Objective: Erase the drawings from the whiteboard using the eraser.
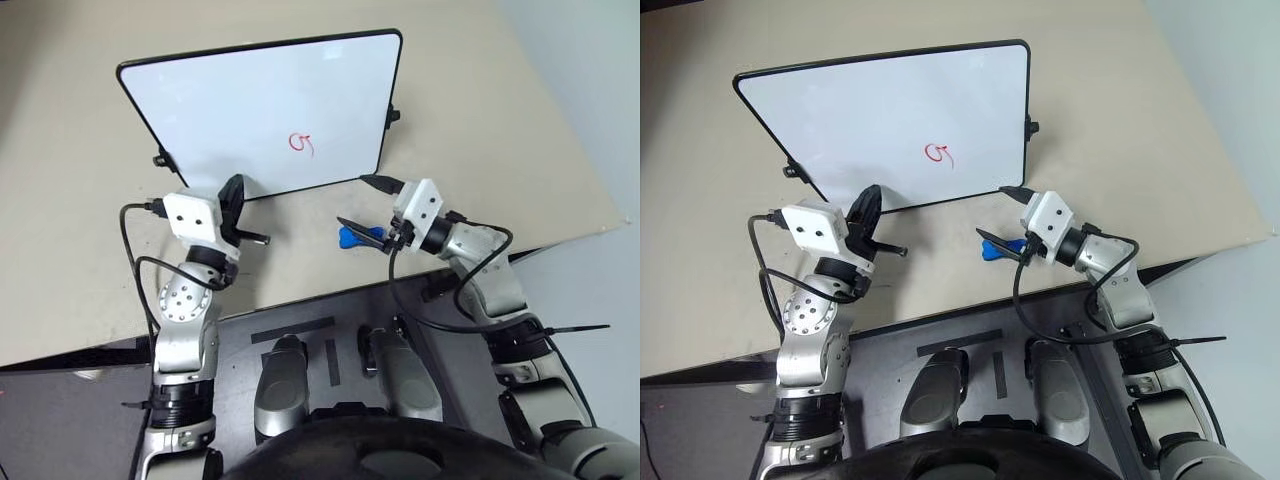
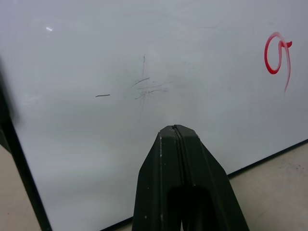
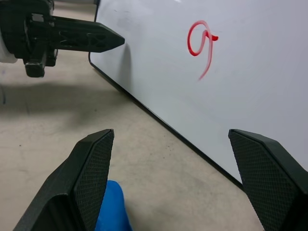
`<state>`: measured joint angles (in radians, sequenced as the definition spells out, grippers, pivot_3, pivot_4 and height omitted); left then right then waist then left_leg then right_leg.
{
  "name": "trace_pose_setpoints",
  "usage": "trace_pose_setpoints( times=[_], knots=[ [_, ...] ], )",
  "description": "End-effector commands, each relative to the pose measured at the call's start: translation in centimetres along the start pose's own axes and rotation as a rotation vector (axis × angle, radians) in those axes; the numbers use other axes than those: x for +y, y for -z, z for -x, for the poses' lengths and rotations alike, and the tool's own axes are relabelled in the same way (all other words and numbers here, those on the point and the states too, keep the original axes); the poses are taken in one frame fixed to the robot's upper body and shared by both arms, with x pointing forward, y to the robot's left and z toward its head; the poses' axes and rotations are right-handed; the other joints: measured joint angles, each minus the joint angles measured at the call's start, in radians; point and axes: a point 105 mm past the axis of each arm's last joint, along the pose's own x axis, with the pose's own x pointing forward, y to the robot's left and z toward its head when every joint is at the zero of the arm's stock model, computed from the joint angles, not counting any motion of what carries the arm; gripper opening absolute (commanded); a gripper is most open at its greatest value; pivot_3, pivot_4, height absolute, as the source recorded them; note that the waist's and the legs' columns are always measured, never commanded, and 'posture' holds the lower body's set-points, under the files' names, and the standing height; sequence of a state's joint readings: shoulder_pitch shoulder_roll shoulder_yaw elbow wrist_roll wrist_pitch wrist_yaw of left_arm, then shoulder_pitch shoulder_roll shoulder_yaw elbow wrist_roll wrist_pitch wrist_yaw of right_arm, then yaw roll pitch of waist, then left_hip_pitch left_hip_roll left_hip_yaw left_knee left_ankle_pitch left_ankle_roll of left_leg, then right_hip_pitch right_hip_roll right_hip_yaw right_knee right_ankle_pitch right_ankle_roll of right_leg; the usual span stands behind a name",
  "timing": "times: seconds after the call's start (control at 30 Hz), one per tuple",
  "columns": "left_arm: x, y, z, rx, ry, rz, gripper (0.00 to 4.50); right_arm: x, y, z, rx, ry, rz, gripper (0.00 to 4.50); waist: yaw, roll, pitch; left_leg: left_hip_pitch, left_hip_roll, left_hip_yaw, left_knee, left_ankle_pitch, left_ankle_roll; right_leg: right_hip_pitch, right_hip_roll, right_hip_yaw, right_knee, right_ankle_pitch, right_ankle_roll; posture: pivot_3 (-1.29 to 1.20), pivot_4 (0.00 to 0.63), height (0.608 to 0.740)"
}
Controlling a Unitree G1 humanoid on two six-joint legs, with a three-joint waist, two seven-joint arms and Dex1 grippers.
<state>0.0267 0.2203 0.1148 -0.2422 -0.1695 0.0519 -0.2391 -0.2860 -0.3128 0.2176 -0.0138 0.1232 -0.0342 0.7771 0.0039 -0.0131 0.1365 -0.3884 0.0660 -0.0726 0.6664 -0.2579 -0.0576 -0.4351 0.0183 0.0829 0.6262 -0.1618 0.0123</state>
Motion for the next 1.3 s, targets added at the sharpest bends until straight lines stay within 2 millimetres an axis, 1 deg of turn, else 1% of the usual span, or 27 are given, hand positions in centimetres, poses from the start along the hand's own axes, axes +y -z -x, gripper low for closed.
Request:
trace_pose_setpoints(
  times=[0.03, 0.23, 0.4, 0.57, 0.6, 0.7, 0.8, 0.9, 1.03, 1.07, 1.1, 1.3],
  knots=[
    [-0.3, -1.6, 0.0, -0.053, 0.013, -0.015, 0.00, 0.2, -1.3, 0.0, -0.048, -0.011, 0.023, 4.02, 0.000, 0.000, 0.000, 0.000, 0.000, 0.000, 0.000, 0.000, 0.000, 0.000, 0.000, 0.000, 0.000, 0.000, 0.000, 0.00, 0.150, 0.740],
    [-0.3, -1.5, 0.2, -0.048, 0.011, -0.011, 0.00, 0.6, -1.3, 0.0, -0.045, -0.019, 0.022, 4.02, 0.000, 0.000, 0.000, 0.000, 0.000, 0.000, 0.000, 0.000, 0.000, 0.000, 0.000, 0.000, 0.000, 0.000, 0.000, 0.00, 0.150, 0.740],
    [-0.9, -1.2, 0.1, -0.044, 0.017, 0.003, 0.00, 0.6, -1.1, 0.3, -0.017, -0.040, 0.042, 4.02, 0.000, 0.000, 0.000, 0.000, 0.000, 0.000, 0.000, 0.000, 0.000, 0.000, 0.000, 0.000, 0.000, 0.000, 0.000, 0.00, 0.150, 0.740],
    [-1.8, -0.6, -0.1, -0.039, 0.026, 0.016, 0.00, 0.5, -0.5, 1.5, 0.026, -0.070, 0.048, 4.02, 0.001, 0.000, 0.000, 0.000, 0.000, 0.000, 0.000, 0.000, 0.000, 0.000, 0.000, 0.000, 0.000, 0.000, 0.000, 0.00, 0.150, 0.740],
    [-1.5, -0.8, -0.1, -0.041, 0.024, 0.017, 0.00, 0.7, -0.4, 1.5, 0.038, -0.087, 0.046, 4.02, 0.001, 0.000, 0.000, 0.000, -0.001, 0.000, 0.000, 0.000, 0.000, 0.001, 0.000, 0.000, 0.000, 0.000, 0.000, 0.00, 0.150, 0.740],
    [-1.2, -1.4, -0.1, -0.054, 0.020, 0.019, 0.00, 1.0, -1.1, 2.1, 0.040, -0.136, 0.010, 4.02, 0.001, 0.000, 0.000, 0.000, -0.001, 0.001, 0.000, 0.000, 0.000, 0.001, 0.000, 0.000, 0.000, 0.000, 0.001, 0.00, 0.150, 0.740],
    [-1.0, -0.4, -0.1, -0.030, 0.014, 0.027, 0.00, 2.3, -0.3, 3.2, 0.095, -0.219, -0.040, 4.02, 0.002, 0.000, 0.000, 0.000, -0.002, 0.003, 0.000, 0.000, 0.000, 0.001, 0.003, 0.000, 0.000, -0.001, 0.000, 0.00, 0.150, 0.740],
    [-1.7, -0.5, -0.3, -0.036, 0.030, 0.039, 0.00, 3.3, 0.0, 4.1, 0.129, -0.272, -0.084, 4.02, 0.003, 0.000, 0.000, 0.001, -0.002, 0.003, 0.001, -0.001, 0.000, 0.004, 0.006, 0.001, 0.000, -0.002, 0.000, 0.00, 0.150, 0.740],
    [-1.8, -0.3, -0.3, -0.036, 0.022, 0.047, 0.00, 4.1, 0.2, 4.4, 0.149, -0.323, -0.125, 4.02, 0.002, 0.000, 0.000, 0.002, -0.002, 0.004, 0.001, -0.001, 0.000, 0.004, 0.010, 0.001, 0.000, -0.003, 0.001, 0.00, 0.150, 0.740],
    [-1.9, -0.3, -0.3, -0.037, 0.020, 0.048, 0.00, 4.1, 0.5, 4.4, 0.156, -0.326, -0.122, 4.02, 0.001, 0.000, 0.000, 0.004, -0.002, 0.005, 0.001, -0.001, 0.000, 0.004, 0.010, 0.001, 0.000, -0.006, 0.005, 0.00, 0.150, 0.740],
    [-1.9, -0.3, -0.2, -0.037, 0.019, 0.050, 0.00, 4.1, 0.6, 4.4, 0.160, -0.327, -0.119, 4.02, 0.001, 0.000, 0.000, 0.005, -0.002, 0.006, 0.001, -0.001, 0.000, 0.005, 0.010, 0.001, 0.000, -0.007, 0.008, 0.00, 0.150, 0.740],
    [-1.7, -0.2, -0.1, -0.037, 0.001, 0.055, 0.00, 3.4, 1.5, 3.5, 0.165, -0.324, -0.128, 4.02, 0.001, 0.000, 0.000, 0.006, -0.001, 0.005, 0.002, -0.001, 0.000, 0.006, 0.011, 0.002, 0.000, -0.007, 0.007, 0.00, 0.150, 0.740]
  ],
)
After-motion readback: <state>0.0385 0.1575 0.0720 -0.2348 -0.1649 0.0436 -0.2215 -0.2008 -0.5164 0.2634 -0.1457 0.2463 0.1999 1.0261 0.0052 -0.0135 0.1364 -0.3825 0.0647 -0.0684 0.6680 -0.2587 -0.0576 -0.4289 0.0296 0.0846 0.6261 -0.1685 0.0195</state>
